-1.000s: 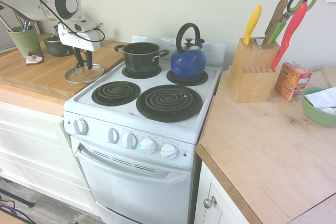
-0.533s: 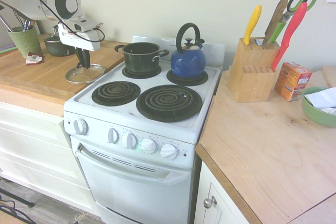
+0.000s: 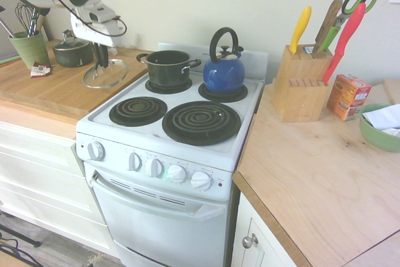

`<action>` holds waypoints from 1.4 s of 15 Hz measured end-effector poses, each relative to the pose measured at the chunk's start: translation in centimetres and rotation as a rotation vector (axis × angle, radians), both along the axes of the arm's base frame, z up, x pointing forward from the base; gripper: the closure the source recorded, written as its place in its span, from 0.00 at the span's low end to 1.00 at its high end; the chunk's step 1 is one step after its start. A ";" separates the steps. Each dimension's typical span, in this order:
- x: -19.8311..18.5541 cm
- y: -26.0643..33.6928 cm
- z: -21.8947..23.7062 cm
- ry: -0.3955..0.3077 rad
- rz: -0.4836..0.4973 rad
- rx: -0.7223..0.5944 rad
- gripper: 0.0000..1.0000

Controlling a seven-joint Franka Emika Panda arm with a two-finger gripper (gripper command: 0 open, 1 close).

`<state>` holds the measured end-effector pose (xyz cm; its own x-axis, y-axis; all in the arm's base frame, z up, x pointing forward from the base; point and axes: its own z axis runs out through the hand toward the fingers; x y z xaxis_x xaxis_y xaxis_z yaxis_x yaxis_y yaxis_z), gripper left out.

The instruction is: Cover the lid of the pot

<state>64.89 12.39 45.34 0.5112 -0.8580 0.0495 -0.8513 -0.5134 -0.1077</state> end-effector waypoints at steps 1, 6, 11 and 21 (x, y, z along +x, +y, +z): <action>0.1 -1.0 1.7 -0.010 -0.016 0.006 1.00; 2.1 -7.8 9.3 -0.037 -0.105 0.026 1.00; 6.6 -13.2 8.0 -0.014 -0.172 0.032 1.00; 11.5 -16.4 5.0 -0.002 -0.226 0.039 1.00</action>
